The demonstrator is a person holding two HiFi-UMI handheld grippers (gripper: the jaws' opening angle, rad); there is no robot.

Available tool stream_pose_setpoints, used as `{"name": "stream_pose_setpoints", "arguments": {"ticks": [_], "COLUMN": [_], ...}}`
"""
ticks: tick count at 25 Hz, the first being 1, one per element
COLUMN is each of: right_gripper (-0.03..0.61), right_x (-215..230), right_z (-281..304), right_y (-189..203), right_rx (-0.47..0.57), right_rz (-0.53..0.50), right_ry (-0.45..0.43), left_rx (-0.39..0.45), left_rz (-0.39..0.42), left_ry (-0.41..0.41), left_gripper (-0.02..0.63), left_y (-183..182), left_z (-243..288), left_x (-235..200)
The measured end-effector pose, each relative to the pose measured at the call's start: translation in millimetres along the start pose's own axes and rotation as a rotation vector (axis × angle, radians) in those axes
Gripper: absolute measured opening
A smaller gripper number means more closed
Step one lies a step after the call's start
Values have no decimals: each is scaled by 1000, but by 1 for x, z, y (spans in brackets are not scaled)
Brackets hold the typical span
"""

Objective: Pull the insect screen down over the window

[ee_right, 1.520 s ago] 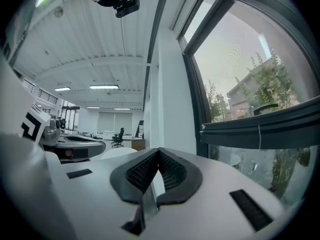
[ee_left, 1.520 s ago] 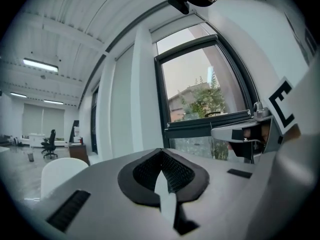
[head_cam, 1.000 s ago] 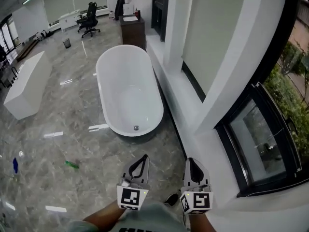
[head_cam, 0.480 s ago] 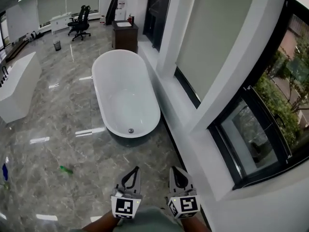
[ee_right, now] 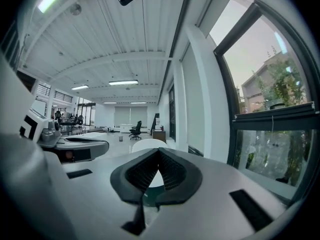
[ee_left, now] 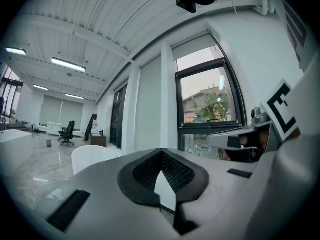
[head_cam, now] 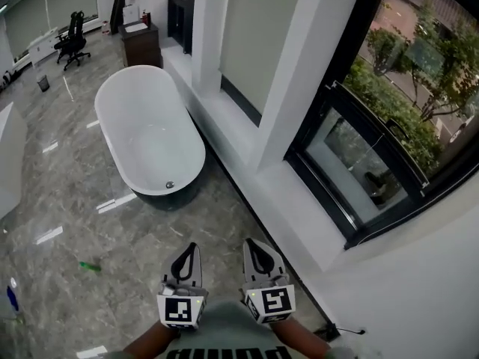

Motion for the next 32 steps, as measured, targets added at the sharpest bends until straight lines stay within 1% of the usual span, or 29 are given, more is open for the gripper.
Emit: {"name": "stream_pose_setpoints", "arguments": {"ticks": [2,5,9,11,14,17,19,22,27,32], "right_gripper": [6,6,6,5,3,3,3,3,3,3], "right_x": [16,35,56,63,65,66,66,62,53,50], "right_z": [-12,-27,-42,-48,-55,-59,-61,-61,-61,-58], "right_y": [5,11,15,20,27,32,32,34,36,39], "right_rx": [-9,-17,-18,-26,-51,-57,-57,-65,-81,-95], "right_rz": [11,29,54,47,43,50,51,47,29,11], "right_ry": [24,57,107,114,113,115,113,97,85,93], "left_rx": [-8,-45,-38,-37,-50,-63,-74,-72,-74,-82], "left_rz": [-2,14,32,41,40,3,4,23,-14,11], "left_ry": [19,35,58,65,78,90,90,85,88,101], "left_gripper": [12,12,12,13,12,12,12,12,13,13], "left_y": [2,8,12,11,16,20,20,24,26,34], "left_z": [6,12,19,21,21,19,17,14,11,10], "left_x": [17,36,55,63,72,81,84,81,79,71]}}
Point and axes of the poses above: the fingertips, and each gripper's own axes: z forward along the fingers, x to its right, y out of its underside, the point moved 3 cm from there along -z, backward along the fingers, and after that the axes turned 9 degrees about y, right-handed, at the moved point
